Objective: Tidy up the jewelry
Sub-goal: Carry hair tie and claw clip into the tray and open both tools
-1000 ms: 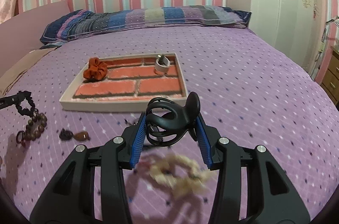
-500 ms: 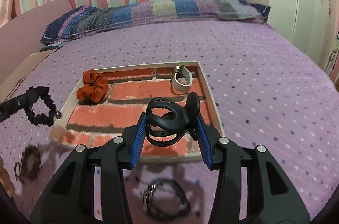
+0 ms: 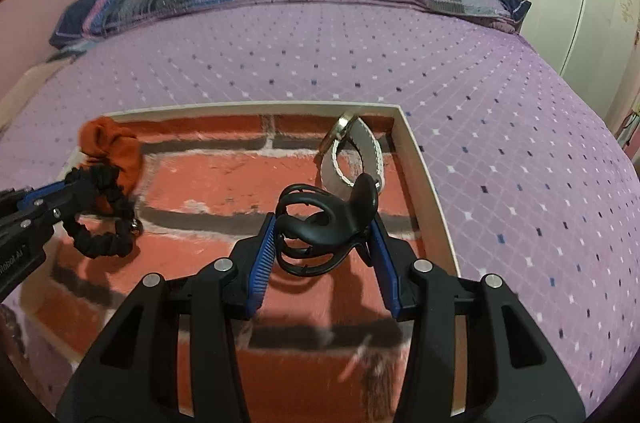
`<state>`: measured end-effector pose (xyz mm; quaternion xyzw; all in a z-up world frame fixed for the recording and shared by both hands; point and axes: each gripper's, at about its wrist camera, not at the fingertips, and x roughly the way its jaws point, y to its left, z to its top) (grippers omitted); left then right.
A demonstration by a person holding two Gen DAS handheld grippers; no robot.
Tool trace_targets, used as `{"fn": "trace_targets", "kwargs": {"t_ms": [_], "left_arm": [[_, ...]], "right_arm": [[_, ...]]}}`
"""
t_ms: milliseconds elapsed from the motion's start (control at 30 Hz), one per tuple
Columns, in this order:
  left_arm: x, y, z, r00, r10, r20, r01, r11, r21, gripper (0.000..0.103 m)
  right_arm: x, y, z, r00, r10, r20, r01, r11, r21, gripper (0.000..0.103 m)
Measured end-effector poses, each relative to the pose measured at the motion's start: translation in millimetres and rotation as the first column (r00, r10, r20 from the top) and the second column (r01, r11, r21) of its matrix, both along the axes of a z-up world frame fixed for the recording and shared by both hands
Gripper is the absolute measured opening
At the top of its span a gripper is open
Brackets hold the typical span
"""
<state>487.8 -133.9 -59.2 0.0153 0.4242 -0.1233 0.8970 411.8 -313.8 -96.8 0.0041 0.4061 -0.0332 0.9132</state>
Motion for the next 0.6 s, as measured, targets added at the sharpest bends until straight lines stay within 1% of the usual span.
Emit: {"fn": "trace_targets", "kwargs": {"t_ms": [200,300,400,500,567,600], "left_arm": [[20,-10,-17,1.0,0.009,-0.028,-0.007,0.997,0.072,0.013],[27,-13,-23,0.999,0.014,-0.046,-0.009,0.995,0.098,0.013],[33,-10,-28,0.996,0.012,-0.085,-0.006,0.997,0.071,0.013],[37,-10,-30,0.994,0.023,-0.109,-0.013,0.996,0.091,0.014],[37,-11,-31,0.993,0.027,-0.116,-0.013,0.993,0.116,0.015],[37,-11,-31,0.993,0.031,-0.116,-0.015,0.991,0.131,0.016]], "right_arm": [[18,-4,-12,0.999,0.002,-0.042,-0.004,0.999,-0.037,0.045],[23,-5,-14,0.998,0.009,-0.055,-0.011,0.999,-0.037,0.045],[26,-5,-19,0.997,0.012,-0.082,-0.016,0.999,-0.047,0.045],[28,-9,-22,0.995,0.002,-0.1,-0.005,1.0,-0.028,0.045],[28,-10,-21,0.994,0.0,-0.108,-0.001,1.0,-0.011,0.051],[26,-11,-19,0.994,0.003,-0.106,-0.004,1.0,-0.012,0.06]]}}
